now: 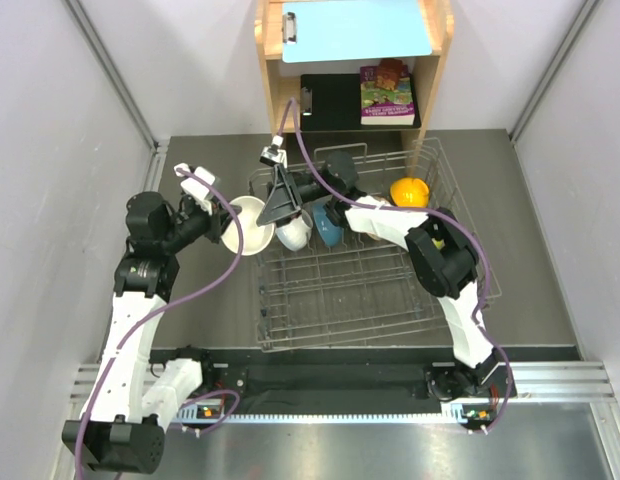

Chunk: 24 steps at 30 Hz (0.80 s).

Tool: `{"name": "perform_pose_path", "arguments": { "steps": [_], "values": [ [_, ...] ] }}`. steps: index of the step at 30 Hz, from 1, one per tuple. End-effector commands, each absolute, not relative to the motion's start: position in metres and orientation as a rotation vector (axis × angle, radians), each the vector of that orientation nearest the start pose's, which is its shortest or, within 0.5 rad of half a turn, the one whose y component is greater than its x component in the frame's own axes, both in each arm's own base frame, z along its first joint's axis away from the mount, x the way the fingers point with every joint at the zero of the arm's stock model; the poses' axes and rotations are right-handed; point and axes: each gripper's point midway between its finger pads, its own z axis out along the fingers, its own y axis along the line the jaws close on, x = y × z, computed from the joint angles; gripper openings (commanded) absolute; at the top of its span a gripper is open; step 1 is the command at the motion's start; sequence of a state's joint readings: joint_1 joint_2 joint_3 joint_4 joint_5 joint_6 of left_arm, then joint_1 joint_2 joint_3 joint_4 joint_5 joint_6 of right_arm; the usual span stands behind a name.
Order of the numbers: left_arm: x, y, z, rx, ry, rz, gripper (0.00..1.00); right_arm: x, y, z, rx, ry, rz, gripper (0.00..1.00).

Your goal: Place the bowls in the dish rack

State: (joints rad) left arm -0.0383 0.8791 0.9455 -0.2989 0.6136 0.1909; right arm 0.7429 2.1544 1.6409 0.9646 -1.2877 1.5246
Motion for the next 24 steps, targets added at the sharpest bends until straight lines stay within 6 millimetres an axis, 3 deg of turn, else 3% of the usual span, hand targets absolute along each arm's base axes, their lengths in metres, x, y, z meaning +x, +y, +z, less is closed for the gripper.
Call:
{"name": "perform_pose_path", "arguments": {
  "steps": [1, 3, 7, 10, 12, 16, 24],
  "values": [
    [0.318, -0.087, 0.299, 0.598, 1.653, -0.288, 0.0, 0.2, 0.456, 0.335, -1.15, 1.652, 2.345, 0.8],
    [0.318, -0.088, 0.298, 0.599, 1.655, -0.294, 0.0, 0.2, 0.457, 0.334, -1.15, 1.656, 2.346, 0.74],
    [0.316, -0.091, 0.299, 0.607, 1.652, -0.314, 0.01, 0.2, 0.457, 0.334, -1.149, 1.655, 2.345, 0.52],
    [0.314, -0.094, 0.298, 0.618, 1.653, -0.331, 0.18, 0.202, 0.458, 0.331, -1.145, 1.661, 2.344, 0.41],
    [0.314, -0.096, 0.297, 0.622, 1.653, -0.344, 0.32, 0.202, 0.458, 0.33, -1.146, 1.665, 2.343, 0.37],
    [0.311, -0.101, 0.297, 0.643, 1.647, -0.376, 0.45, 0.203, 0.457, 0.326, -1.137, 1.68, 2.338, 0.26],
    [0.305, -0.107, 0.3, 0.661, 1.639, -0.417, 0.5, 0.209, 0.457, 0.32, -1.107, 1.703, 2.33, 0.17]
  ]
}}
